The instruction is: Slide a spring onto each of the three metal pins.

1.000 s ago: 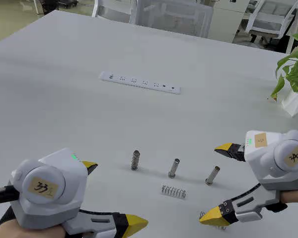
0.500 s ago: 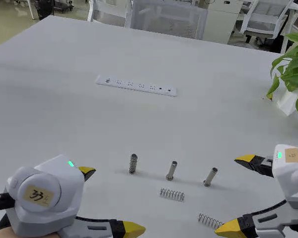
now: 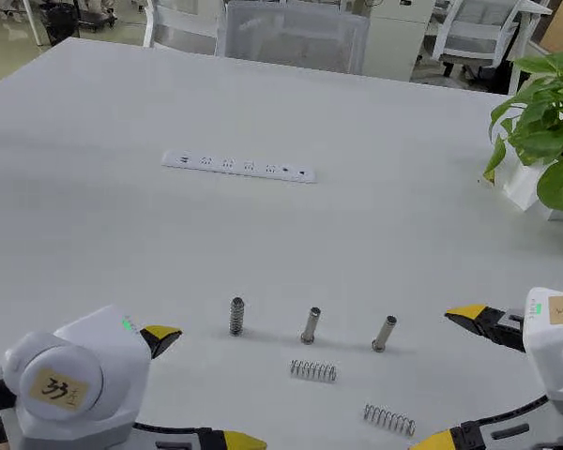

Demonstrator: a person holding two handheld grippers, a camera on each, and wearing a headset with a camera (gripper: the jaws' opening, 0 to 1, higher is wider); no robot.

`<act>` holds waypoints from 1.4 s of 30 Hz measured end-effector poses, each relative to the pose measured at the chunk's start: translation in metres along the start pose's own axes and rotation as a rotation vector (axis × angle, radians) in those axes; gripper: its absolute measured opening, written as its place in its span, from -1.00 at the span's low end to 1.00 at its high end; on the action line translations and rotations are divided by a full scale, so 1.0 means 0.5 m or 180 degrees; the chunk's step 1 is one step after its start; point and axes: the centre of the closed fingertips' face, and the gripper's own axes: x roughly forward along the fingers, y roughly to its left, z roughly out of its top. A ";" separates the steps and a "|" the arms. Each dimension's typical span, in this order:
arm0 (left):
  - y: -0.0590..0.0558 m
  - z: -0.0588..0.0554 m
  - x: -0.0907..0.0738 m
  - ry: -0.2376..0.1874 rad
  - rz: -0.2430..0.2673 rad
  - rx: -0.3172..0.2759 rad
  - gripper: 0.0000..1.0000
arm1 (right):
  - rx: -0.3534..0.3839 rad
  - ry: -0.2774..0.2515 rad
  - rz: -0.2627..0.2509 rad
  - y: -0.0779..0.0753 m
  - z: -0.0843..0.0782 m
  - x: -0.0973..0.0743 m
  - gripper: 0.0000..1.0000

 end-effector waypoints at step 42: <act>-0.049 0.010 0.200 0.0213 -0.0568 0.0661 -0.50 | 0.0378 -0.0051 -0.0122 0.036 -0.068 -0.027 0.96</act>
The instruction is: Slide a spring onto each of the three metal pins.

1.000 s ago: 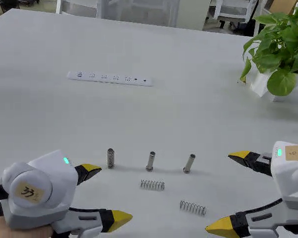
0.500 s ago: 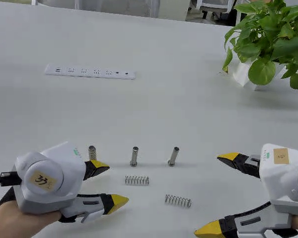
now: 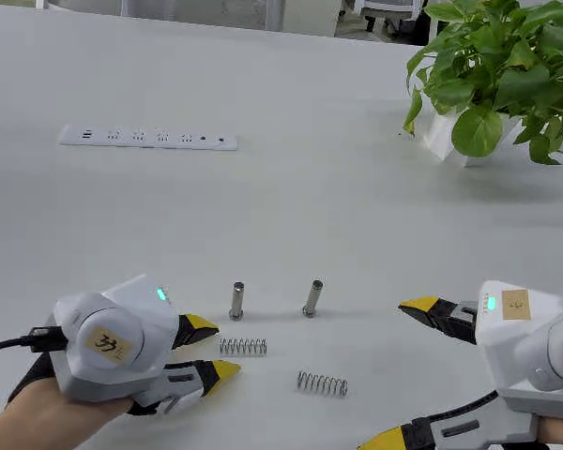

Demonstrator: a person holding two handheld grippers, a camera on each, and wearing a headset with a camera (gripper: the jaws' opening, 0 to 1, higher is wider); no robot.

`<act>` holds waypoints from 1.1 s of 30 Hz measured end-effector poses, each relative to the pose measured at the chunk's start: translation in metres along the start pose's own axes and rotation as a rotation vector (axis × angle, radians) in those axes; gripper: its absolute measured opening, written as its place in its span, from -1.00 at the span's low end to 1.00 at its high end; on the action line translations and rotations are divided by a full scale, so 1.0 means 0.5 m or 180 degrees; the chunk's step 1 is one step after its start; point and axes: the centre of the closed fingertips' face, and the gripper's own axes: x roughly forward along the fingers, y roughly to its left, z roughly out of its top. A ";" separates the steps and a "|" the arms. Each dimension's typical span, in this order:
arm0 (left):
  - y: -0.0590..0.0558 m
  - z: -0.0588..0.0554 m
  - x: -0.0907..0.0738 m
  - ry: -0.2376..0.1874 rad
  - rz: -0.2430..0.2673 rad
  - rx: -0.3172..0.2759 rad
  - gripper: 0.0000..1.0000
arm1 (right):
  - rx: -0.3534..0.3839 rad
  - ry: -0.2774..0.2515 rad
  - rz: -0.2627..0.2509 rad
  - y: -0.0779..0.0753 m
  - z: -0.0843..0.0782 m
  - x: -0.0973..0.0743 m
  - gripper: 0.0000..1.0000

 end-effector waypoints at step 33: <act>-0.010 -0.007 0.010 0.0605 -0.0211 0.0269 -0.85 | 0.0041 -0.0028 0.0007 0.018 0.003 0.008 0.93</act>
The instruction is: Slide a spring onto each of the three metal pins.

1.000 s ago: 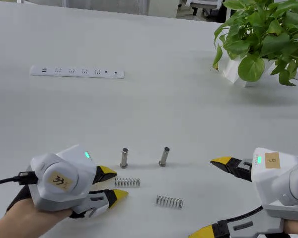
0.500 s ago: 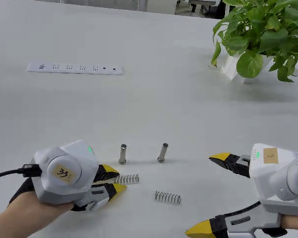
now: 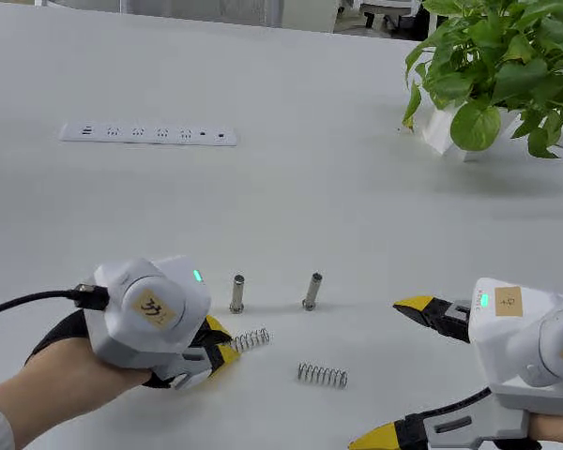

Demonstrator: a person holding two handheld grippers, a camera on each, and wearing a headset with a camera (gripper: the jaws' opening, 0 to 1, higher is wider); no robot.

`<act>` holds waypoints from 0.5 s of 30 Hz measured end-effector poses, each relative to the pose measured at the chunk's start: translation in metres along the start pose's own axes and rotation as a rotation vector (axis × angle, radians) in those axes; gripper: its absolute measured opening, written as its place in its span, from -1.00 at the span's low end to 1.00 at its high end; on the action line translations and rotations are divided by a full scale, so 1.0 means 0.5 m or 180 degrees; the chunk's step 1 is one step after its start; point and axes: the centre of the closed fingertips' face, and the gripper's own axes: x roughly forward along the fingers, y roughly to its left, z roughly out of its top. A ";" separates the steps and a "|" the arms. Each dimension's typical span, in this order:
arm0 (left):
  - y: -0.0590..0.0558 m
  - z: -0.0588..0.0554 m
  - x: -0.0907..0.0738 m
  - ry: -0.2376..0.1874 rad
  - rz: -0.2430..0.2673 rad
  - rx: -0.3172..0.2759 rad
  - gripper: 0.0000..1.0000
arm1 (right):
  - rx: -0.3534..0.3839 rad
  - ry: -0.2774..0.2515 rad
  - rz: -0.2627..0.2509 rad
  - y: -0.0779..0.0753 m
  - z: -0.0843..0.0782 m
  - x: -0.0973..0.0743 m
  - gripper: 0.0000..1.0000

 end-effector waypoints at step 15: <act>0.002 -0.004 -0.002 0.0109 0.0091 -0.0110 -0.87 | -0.0007 -0.0004 0.0002 0.004 0.000 0.000 0.91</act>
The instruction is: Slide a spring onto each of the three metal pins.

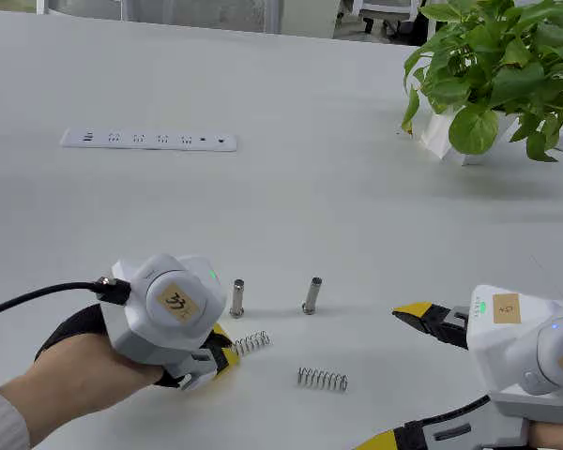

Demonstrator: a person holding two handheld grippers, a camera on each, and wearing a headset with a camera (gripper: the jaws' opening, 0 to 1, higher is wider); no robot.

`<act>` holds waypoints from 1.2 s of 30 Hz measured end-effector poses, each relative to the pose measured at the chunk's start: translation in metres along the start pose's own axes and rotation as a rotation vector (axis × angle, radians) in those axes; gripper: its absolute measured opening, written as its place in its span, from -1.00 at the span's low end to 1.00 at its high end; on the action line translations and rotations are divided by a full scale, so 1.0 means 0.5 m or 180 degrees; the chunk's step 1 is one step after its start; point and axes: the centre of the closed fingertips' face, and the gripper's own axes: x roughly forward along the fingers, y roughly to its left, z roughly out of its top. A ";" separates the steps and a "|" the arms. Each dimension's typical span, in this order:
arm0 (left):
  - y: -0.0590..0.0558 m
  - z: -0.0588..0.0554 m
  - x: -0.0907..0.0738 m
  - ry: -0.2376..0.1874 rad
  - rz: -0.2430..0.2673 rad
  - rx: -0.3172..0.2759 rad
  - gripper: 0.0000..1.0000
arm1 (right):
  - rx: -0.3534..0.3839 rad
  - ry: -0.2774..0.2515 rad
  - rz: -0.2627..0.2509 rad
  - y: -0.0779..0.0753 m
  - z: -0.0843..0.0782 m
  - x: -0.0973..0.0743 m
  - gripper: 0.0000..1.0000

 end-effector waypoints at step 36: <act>-0.085 0.021 -0.067 -0.0829 -0.0017 -0.0421 -0.88 | -0.0078 -0.0060 0.0168 0.029 0.038 0.006 0.80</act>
